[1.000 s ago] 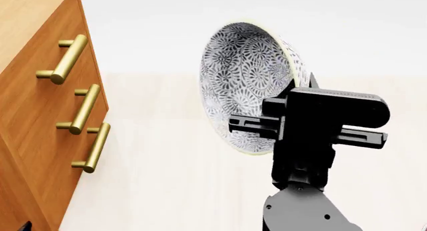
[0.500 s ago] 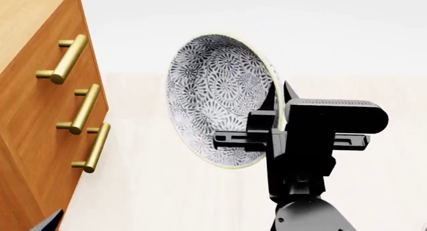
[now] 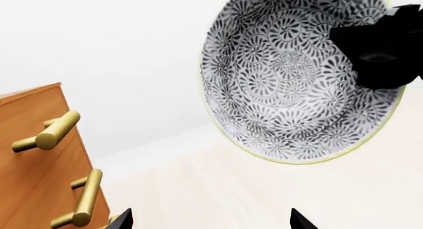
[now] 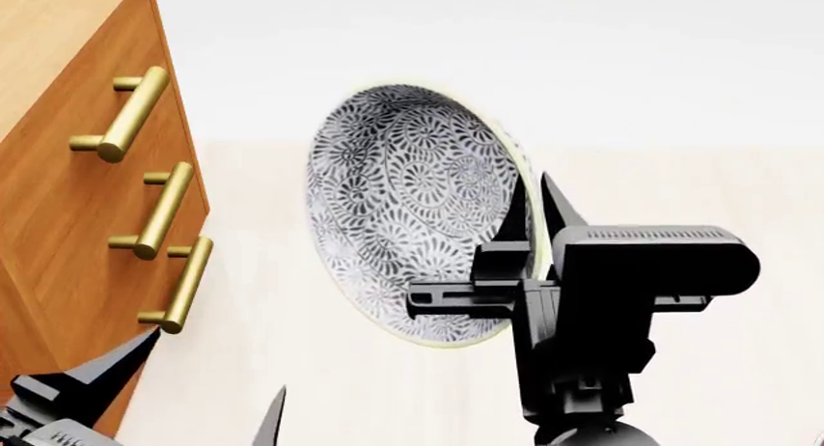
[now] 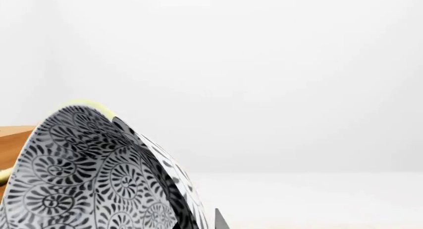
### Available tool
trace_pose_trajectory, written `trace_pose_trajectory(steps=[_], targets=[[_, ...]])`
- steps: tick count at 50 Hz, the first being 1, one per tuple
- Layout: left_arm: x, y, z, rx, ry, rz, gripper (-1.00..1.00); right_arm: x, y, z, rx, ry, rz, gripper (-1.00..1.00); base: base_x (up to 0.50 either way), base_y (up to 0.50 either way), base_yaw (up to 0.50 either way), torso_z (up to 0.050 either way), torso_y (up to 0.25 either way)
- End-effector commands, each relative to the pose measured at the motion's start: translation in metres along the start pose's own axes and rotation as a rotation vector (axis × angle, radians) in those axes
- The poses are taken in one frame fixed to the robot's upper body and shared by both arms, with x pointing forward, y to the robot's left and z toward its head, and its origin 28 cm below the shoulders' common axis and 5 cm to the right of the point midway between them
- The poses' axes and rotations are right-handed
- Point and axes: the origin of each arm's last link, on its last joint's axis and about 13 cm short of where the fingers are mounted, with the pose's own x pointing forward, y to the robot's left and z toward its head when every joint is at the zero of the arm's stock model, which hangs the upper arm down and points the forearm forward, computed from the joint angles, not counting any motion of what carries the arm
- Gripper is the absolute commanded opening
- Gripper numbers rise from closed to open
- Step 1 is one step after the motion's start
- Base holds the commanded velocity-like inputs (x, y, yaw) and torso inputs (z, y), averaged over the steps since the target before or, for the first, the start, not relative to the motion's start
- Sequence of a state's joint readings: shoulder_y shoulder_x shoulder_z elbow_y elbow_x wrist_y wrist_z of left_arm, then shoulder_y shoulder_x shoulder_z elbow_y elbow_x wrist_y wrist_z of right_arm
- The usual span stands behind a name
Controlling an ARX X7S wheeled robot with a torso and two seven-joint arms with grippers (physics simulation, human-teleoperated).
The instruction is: Put the bowl on top of the cabinet.
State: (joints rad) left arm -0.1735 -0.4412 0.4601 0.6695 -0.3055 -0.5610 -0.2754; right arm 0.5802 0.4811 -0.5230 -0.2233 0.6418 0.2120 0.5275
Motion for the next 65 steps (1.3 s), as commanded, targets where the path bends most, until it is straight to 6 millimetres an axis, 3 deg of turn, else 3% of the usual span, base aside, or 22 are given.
trace_pose_trajectory(steps=[1,20,43,65], targets=[[0.011,0.000,0.019,0.037,-0.001,-0.023,1.00,-0.004,0.000,0.005,-0.012,-0.036,-0.015,-1.00,0.00,0.00,0.00,0.000,0.000],[0.019,-0.005,0.044,0.074,-0.039,-0.052,1.00,-0.006,0.003,0.001,-0.038,-0.039,0.018,-1.00,0.00,0.00,0.00,0.001,0.001],[0.042,0.013,0.055,0.075,-0.017,0.003,1.00,-0.014,0.000,0.000,-0.052,-0.049,0.037,-1.00,0.00,0.00,0.00,0.000,0.000],[0.052,0.014,0.059,0.057,-0.012,-0.001,1.00,-0.024,0.004,0.002,-0.041,-0.066,0.106,-1.00,0.00,0.00,0.00,0.000,0.000]])
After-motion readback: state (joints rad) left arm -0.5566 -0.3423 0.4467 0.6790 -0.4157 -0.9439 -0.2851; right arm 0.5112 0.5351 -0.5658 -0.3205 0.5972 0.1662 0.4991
